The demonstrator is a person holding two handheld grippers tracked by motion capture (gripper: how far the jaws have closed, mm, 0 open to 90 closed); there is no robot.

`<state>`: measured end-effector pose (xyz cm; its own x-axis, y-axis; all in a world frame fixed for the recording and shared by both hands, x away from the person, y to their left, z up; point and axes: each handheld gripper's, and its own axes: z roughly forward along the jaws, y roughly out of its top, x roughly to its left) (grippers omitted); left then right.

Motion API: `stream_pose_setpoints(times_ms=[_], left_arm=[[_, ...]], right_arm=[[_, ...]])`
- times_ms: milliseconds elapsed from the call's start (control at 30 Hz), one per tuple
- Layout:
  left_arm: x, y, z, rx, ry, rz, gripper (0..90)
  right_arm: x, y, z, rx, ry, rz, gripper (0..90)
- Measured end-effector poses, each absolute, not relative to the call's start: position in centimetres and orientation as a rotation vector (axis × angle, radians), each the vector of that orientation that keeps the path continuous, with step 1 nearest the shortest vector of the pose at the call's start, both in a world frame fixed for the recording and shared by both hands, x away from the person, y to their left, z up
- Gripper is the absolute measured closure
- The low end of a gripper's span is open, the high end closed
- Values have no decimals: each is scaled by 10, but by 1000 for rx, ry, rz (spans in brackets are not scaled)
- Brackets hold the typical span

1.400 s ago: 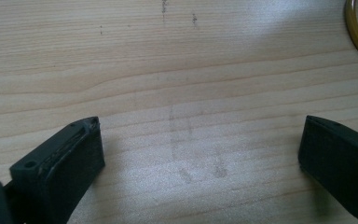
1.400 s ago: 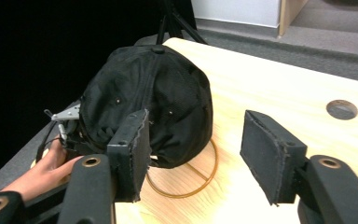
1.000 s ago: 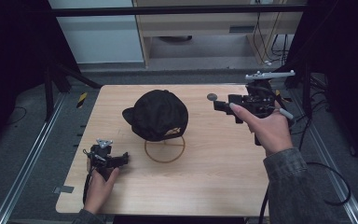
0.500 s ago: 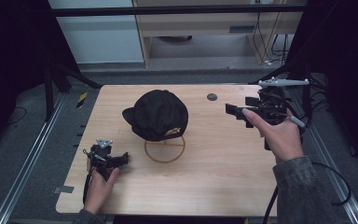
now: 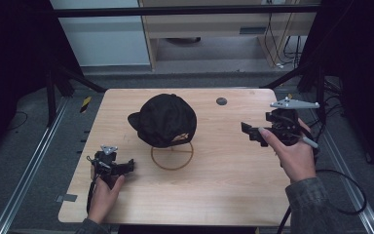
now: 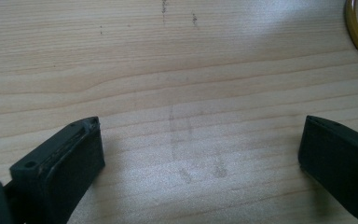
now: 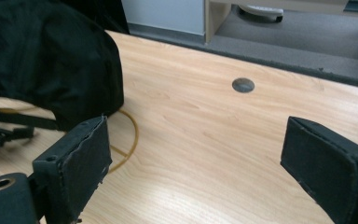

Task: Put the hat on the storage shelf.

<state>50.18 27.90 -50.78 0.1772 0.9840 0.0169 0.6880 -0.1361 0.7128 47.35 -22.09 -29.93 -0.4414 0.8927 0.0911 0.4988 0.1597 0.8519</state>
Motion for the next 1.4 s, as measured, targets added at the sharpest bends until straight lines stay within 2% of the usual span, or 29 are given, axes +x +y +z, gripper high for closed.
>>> stream_pose_setpoints(times_ms=[567,1400], left_arm=[[502,279,-508,1891,1570,677,0],[502,279,-508,1891,1570,677,0]], right_arm=[[470,-220,-347,1373,2064,1173,73],[465,-219,-410,1473,2133,1097,108]])
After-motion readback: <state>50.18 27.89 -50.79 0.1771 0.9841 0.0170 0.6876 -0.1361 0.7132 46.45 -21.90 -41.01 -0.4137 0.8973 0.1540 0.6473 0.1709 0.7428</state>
